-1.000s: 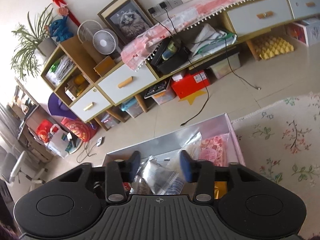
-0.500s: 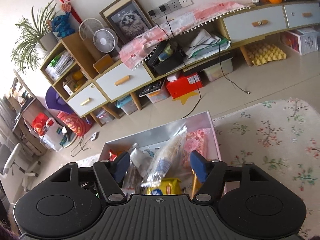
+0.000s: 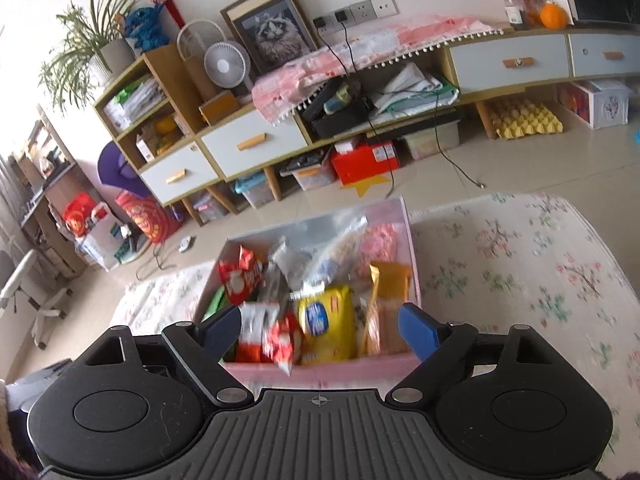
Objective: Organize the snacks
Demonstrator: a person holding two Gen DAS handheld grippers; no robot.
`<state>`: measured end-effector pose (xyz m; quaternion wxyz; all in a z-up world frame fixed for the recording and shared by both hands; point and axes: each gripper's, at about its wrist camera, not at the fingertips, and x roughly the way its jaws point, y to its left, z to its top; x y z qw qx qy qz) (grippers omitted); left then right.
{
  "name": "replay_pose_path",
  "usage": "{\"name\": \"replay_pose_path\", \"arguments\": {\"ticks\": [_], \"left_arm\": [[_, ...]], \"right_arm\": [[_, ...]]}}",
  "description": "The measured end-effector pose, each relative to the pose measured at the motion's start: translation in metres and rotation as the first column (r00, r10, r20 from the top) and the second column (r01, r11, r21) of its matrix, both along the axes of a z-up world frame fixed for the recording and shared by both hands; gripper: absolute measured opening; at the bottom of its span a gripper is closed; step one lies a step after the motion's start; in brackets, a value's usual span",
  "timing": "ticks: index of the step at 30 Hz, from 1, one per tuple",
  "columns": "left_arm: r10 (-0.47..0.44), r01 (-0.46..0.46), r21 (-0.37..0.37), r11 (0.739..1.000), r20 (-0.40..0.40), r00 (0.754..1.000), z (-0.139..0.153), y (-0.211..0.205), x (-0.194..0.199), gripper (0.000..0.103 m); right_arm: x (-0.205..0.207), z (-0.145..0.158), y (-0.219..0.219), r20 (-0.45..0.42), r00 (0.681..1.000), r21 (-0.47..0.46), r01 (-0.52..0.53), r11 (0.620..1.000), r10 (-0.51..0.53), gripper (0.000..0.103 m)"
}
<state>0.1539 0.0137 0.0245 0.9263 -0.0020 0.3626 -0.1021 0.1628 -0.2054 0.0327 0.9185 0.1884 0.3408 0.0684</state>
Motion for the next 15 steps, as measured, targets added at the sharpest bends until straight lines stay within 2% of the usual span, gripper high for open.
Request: {"name": "replay_pose_path", "arguments": {"ticks": [11, 13, 15], "left_arm": [[0.042, -0.04, 0.022, 0.999, -0.073, 0.996, -0.004, 0.006, -0.039, 0.103], [0.051, -0.048, 0.041, 0.998, -0.075, 0.996, -0.005, 0.005, -0.046, 0.103], [0.057, -0.052, 0.062, 0.997, -0.078, 0.995, -0.005, 0.003, -0.052, 0.103]], "right_arm": [[-0.052, -0.001, 0.016, -0.092, 0.996, -0.174, -0.022, 0.984, 0.006, 0.089], [-0.061, -0.002, 0.017, -0.096, 0.995, -0.177, -0.027, 0.984, 0.01, 0.098], [-0.07, -0.004, 0.019, -0.101, 0.995, -0.19, -0.035, 0.981, 0.016, 0.098]]}}
